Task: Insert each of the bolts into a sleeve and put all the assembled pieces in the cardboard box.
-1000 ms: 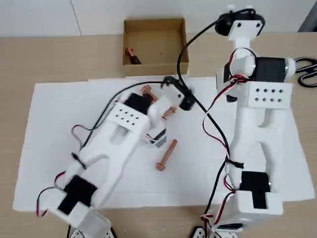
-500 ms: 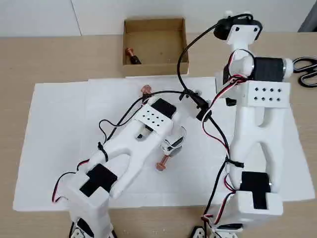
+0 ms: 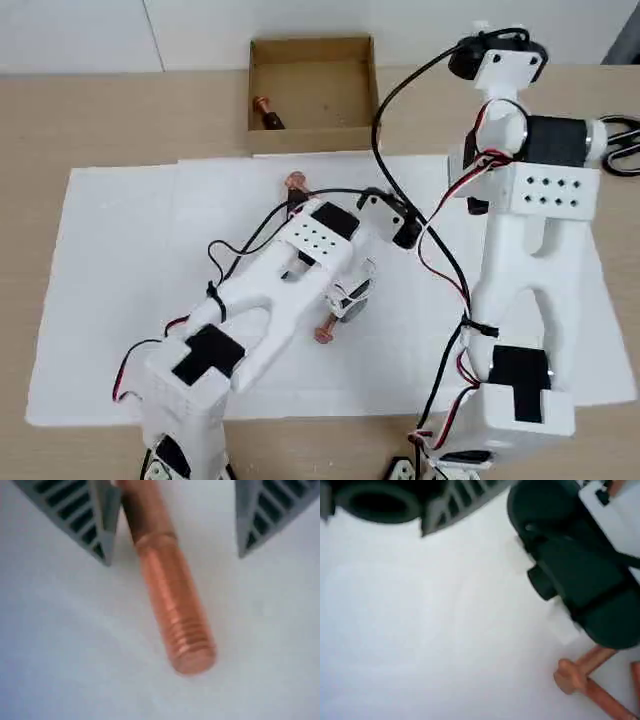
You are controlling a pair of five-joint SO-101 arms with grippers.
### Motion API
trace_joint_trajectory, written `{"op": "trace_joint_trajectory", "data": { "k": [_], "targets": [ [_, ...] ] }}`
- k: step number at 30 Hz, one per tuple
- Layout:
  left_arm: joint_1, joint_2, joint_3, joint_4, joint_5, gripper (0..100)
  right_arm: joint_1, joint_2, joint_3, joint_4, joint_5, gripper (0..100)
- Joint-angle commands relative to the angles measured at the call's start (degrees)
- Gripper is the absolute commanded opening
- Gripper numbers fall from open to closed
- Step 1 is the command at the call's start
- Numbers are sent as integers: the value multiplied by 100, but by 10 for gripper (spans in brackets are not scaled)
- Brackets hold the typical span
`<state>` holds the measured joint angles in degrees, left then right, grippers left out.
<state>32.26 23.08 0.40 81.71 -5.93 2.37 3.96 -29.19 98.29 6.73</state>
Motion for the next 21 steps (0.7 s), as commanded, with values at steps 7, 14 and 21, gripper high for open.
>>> {"op": "trace_joint_trajectory", "data": {
  "k": [7,14,21],
  "targets": [
    [44,88,-224,44,53,155,48,-163,-26,-4,-70,4],
    [44,88,-224,35,53,5,48,-163,-26,-4,-70,4],
    [44,18,-523,308,44,6,48,-163,-26,-4,-70,4]
  ]
}}
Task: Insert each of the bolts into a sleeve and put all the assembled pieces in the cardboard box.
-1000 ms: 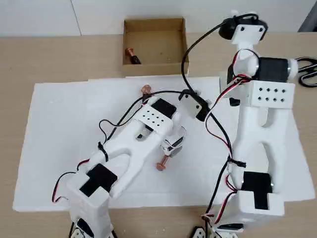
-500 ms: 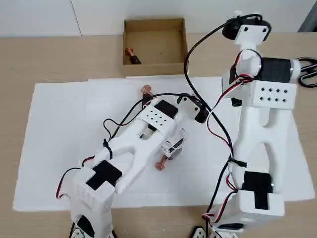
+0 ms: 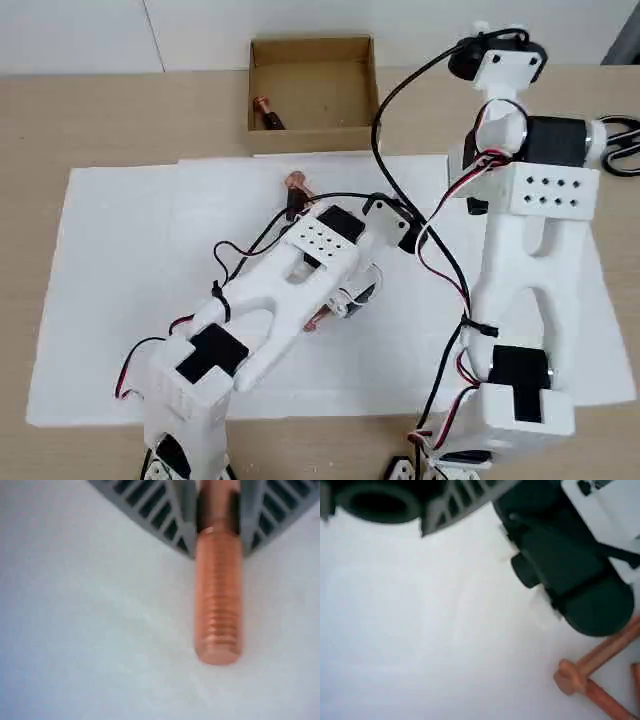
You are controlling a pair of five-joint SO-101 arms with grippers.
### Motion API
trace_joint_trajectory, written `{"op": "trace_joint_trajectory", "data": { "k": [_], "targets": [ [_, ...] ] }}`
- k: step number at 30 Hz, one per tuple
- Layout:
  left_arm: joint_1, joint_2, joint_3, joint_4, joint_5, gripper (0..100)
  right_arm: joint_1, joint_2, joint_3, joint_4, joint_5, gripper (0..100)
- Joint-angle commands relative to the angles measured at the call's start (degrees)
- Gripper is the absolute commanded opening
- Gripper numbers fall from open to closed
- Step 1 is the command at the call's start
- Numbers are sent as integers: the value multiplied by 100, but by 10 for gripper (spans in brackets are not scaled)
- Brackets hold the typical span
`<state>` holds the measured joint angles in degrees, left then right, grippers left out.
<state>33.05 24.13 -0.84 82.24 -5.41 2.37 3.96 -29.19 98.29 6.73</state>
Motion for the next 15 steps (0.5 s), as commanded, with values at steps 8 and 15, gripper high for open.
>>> {"op": "trace_joint_trajectory", "data": {
  "k": [8,15],
  "targets": [
    [-141,-97,-2448,1837,-712,6,66,-163,-26,-4,-70,4],
    [-862,-1178,-2413,1829,-2391,6,347,-163,-26,-4,-70,4]
  ]
}}
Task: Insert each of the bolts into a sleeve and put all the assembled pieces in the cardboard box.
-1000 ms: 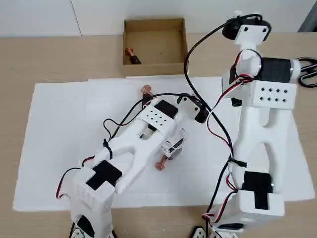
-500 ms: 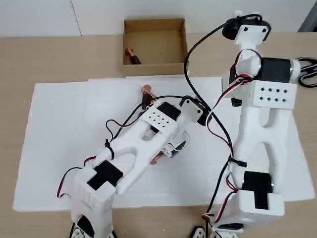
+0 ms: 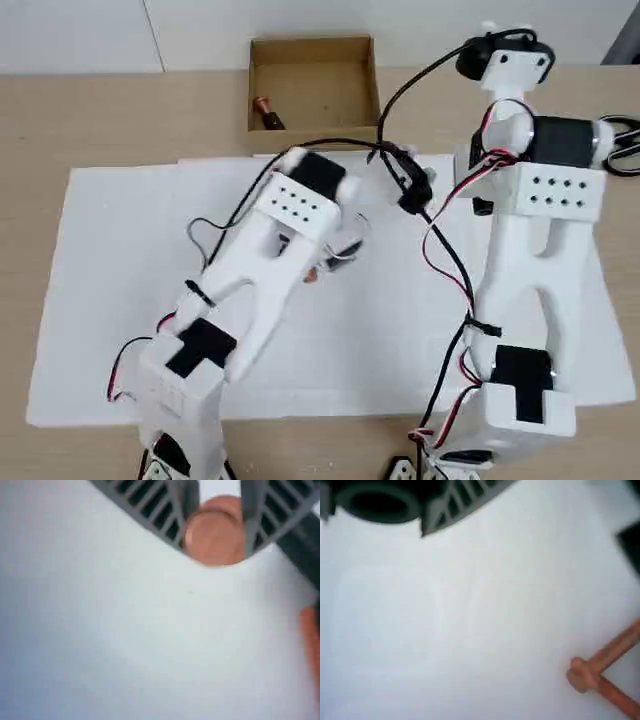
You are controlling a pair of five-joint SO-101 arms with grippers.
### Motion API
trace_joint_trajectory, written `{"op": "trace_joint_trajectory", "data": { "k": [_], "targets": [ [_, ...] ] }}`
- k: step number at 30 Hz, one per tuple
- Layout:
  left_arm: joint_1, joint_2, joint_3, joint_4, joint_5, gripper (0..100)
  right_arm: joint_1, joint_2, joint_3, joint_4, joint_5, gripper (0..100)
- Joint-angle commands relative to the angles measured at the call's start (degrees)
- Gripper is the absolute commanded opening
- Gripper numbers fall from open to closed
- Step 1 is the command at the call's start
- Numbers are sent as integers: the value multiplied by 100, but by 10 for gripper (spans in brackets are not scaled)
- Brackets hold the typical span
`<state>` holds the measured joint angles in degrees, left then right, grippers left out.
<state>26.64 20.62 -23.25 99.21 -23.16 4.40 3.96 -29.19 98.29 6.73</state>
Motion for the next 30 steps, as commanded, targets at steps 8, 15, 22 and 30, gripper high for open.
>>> {"op": "trace_joint_trajectory", "data": {
  "k": [8,15,22,30],
  "targets": [
    [-888,-1864,488,132,-2435,6,198,-163,-26,-4,-70,4],
    [-1538,-1934,1270,114,-4888,6,198,-163,-26,-4,-70,4],
    [-1846,-1354,1279,114,-6611,6,198,-163,-26,22,-176,4],
    [-1846,-387,1253,114,-7086,6,198,-163,-18,40,-281,4]
  ]
}}
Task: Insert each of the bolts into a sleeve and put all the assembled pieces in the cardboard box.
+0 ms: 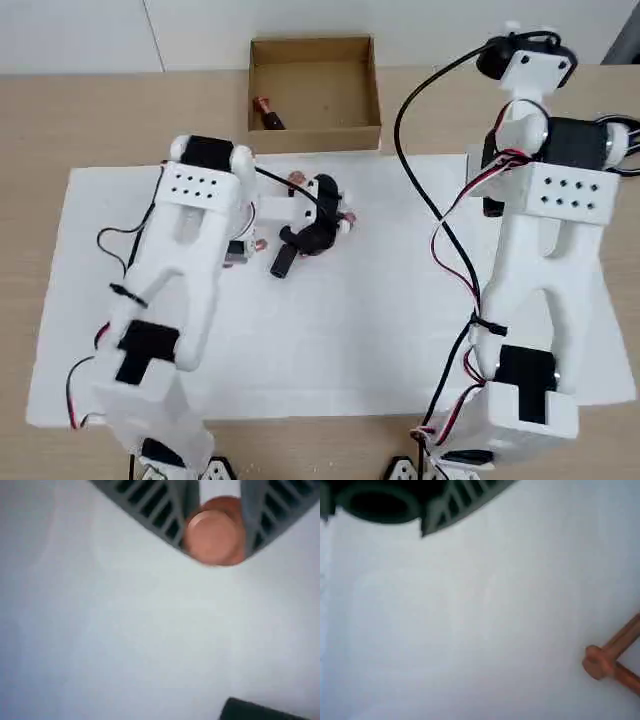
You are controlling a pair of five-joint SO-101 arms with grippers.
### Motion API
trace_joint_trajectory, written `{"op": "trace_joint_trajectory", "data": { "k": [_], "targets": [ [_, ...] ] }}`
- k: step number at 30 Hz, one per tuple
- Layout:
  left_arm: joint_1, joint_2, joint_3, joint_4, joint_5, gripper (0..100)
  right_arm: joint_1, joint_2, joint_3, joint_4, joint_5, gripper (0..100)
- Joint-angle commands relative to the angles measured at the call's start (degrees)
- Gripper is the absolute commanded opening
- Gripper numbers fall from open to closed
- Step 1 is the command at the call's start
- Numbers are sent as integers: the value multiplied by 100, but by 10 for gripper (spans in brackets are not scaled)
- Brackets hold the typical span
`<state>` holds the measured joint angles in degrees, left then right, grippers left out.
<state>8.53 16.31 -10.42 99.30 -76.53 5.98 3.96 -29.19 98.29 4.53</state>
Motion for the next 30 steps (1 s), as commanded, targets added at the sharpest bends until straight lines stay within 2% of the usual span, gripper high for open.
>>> {"op": "trace_joint_trajectory", "data": {
  "k": [1,5,10,18,20,23,25,27,30],
  "targets": [
    [-35,97,-31,105,-1741,7,40,-163,-18,40,-62,4],
    [-44,141,-4,105,-1732,11,40,-163,-18,40,-62,4],
    [-44,132,-4,105,-1556,91,40,-163,-18,31,-70,4],
    [-53,114,-13,105,-1503,94,40,-163,-18,31,-70,4],
    [-53,70,-57,105,-1169,94,40,-163,-18,31,-70,4],
    [-18,-185,-163,105,-97,94,40,-154,-18,31,-70,4],
    [62,-343,-180,105,1029,93,40,-145,-18,31,-79,4],
    [237,-545,-189,70,2787,93,40,-127,-18,22,-79,4],
    [475,-853,-198,-26,6224,93,31,-119,-18,4,-88,4]
  ]
}}
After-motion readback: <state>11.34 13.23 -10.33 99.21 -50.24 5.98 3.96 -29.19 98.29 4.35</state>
